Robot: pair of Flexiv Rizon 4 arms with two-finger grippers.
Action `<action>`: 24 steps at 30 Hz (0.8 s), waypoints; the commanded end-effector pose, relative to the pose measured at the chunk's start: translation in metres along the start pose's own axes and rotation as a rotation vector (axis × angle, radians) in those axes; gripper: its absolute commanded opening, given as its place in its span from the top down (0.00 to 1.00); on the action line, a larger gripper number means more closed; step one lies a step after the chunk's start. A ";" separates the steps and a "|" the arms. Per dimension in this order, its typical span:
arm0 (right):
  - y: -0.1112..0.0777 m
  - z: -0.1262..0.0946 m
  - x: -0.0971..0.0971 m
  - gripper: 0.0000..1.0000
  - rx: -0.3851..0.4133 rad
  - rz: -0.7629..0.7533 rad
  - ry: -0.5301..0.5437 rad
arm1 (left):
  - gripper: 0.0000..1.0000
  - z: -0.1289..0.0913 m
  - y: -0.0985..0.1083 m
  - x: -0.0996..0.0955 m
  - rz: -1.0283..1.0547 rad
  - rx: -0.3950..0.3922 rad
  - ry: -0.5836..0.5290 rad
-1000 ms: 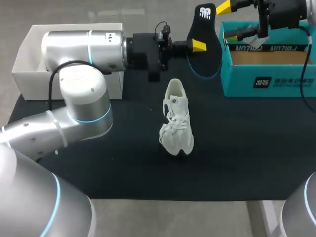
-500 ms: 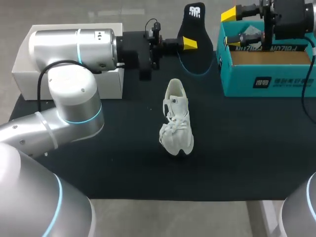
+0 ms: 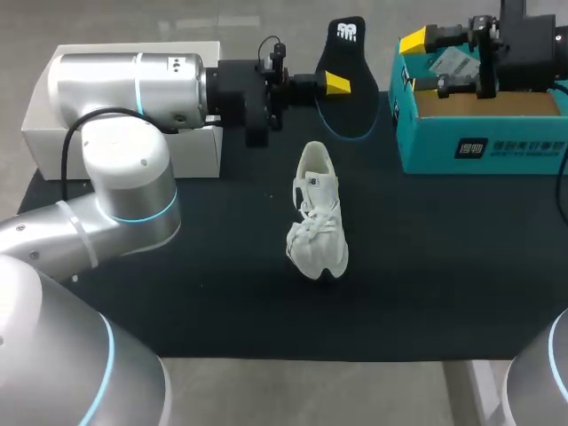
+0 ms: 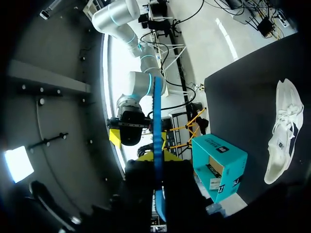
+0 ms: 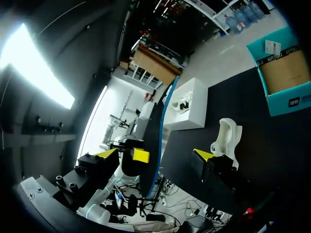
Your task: Take the shoe out of the shoebox, open the shoe tongue, remove and reinsert the insole, then place the shoe into the shoebox
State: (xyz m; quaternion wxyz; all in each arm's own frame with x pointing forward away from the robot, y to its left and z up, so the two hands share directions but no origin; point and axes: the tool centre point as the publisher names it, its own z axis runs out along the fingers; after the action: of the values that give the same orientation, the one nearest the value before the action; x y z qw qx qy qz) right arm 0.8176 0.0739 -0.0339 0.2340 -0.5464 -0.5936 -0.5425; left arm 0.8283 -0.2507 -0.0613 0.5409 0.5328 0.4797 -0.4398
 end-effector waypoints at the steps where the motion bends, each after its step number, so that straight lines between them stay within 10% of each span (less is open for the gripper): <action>1: -0.004 -0.002 0.002 0.00 -0.014 0.002 -0.012 | 1.00 0.004 0.001 0.000 0.002 -0.002 0.001; 24: -0.004 -0.002 0.002 0.00 -0.014 0.002 -0.012 | 1.00 -0.014 0.006 0.011 -0.102 0.074 -0.057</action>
State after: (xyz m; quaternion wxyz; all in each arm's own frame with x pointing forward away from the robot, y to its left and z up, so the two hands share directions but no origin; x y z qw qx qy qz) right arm 0.8123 0.0721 -0.0330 0.2282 -0.5504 -0.5908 -0.5440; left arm 0.8324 -0.2443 -0.0728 0.5193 0.5073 0.4768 -0.4957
